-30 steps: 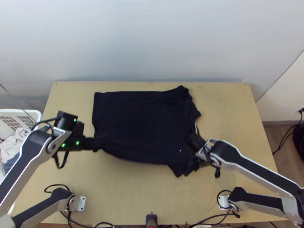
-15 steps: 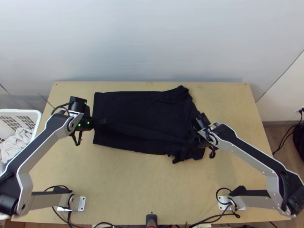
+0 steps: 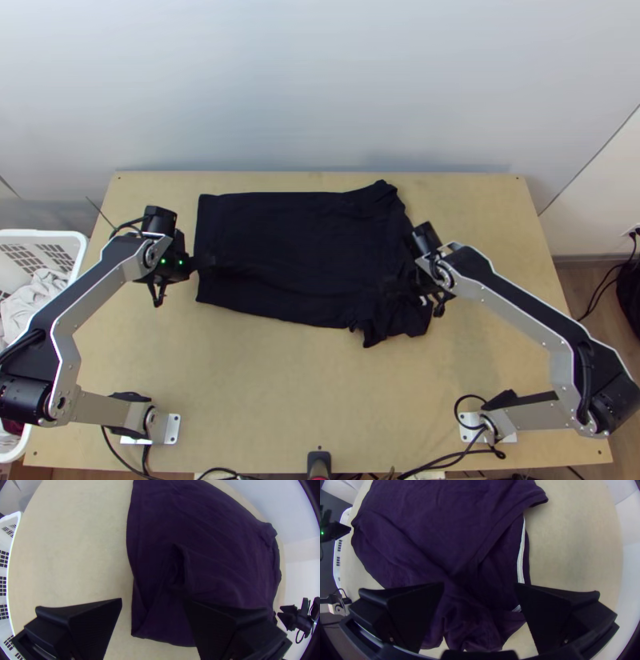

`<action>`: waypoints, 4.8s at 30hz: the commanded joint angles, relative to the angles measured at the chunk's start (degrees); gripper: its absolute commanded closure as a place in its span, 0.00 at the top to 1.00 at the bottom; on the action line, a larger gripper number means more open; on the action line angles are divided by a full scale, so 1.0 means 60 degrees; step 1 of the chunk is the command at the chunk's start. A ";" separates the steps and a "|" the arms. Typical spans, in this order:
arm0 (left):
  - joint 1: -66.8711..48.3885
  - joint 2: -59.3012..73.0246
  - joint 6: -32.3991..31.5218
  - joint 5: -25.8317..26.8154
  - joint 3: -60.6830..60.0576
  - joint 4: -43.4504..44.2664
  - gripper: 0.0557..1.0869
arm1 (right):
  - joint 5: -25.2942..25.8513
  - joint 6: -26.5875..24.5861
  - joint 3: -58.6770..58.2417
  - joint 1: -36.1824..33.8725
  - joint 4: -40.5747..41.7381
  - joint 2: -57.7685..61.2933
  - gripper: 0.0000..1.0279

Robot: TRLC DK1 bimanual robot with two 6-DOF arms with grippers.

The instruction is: Fold the t-shirt

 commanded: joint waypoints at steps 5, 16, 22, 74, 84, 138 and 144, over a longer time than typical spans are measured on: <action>-0.0471 -0.0078 0.0251 0.0425 -0.0268 -0.0260 0.87 | -0.0054 0.0506 0.1581 -0.0042 -0.0775 -0.0262 0.96; -0.0735 0.0083 0.0251 0.0323 -0.0487 0.0209 0.86 | -0.0083 0.0535 0.1332 0.0178 -0.0775 -0.0584 0.96; -0.0764 0.0025 0.0046 0.0323 -0.0605 0.0443 0.63 | -0.0362 0.0550 0.0995 0.0061 -0.0775 -0.0570 0.96; -0.0295 -0.5205 -0.0261 -0.0644 -0.2465 -0.0333 0.04 | 0.0942 -0.0329 -0.0338 0.3430 -0.1874 -0.0994 0.16; -0.0310 -0.4355 -0.0569 -0.0410 -0.2934 0.0135 0.69 | 0.0708 -0.0813 0.0073 0.3386 -0.3705 -0.2166 0.05; -0.1277 0.0962 0.0031 -0.0585 0.0186 0.2611 0.04 | 0.0151 0.0330 0.1435 0.1159 -0.3602 -0.1155 0.96; -0.1145 -0.0283 0.0002 -0.0585 -0.0092 0.1952 0.04 | -0.0288 0.0242 0.2094 0.2068 -0.4305 -0.1082 0.95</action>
